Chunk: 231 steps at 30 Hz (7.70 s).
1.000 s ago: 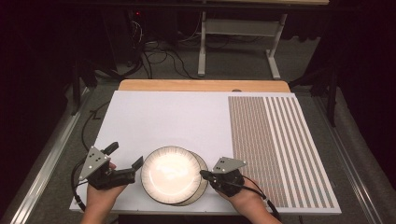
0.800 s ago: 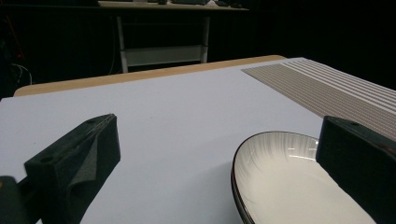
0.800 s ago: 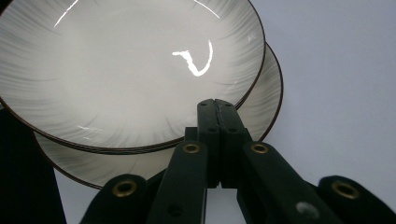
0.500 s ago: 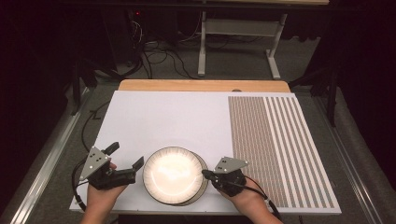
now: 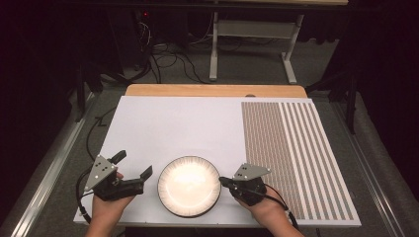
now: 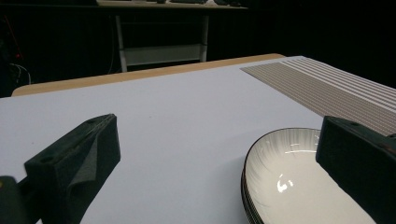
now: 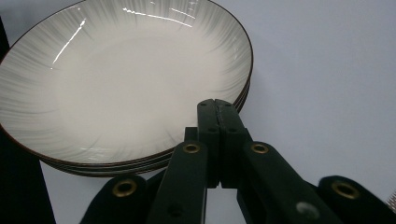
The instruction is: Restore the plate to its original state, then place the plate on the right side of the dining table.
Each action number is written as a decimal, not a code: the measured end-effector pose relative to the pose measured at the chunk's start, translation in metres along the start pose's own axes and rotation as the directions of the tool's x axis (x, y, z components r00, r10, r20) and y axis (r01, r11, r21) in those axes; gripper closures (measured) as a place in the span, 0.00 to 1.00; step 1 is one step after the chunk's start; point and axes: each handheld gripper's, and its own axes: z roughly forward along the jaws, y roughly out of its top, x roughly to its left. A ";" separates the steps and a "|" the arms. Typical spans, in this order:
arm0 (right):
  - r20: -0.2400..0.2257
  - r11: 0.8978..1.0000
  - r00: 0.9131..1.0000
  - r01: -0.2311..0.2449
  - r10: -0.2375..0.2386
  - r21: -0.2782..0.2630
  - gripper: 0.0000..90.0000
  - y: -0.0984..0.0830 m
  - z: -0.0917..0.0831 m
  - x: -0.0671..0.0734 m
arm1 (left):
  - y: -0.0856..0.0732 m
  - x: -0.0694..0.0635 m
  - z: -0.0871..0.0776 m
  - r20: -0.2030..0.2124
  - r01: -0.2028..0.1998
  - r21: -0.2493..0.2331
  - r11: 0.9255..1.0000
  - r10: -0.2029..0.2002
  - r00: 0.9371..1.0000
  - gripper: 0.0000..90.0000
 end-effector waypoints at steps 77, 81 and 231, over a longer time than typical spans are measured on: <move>0.106 0.972 0.994 -0.014 0.041 -0.236 0.61 0.016 -0.054 -0.029 | 0.003 -0.009 0.005 0.036 -0.040 0.018 0.999 0.039 0.999 0.01; 0.026 0.981 0.999 -0.042 0.047 -0.191 0.82 0.018 -0.037 -0.022 | 0.002 -0.009 0.005 0.035 -0.030 0.033 0.999 0.029 0.999 0.00; -0.140 0.993 0.986 0.101 -0.091 0.068 1.00 0.025 0.036 0.027 | -0.017 0.011 0.024 0.125 0.265 0.474 0.840 -0.362 0.924 0.69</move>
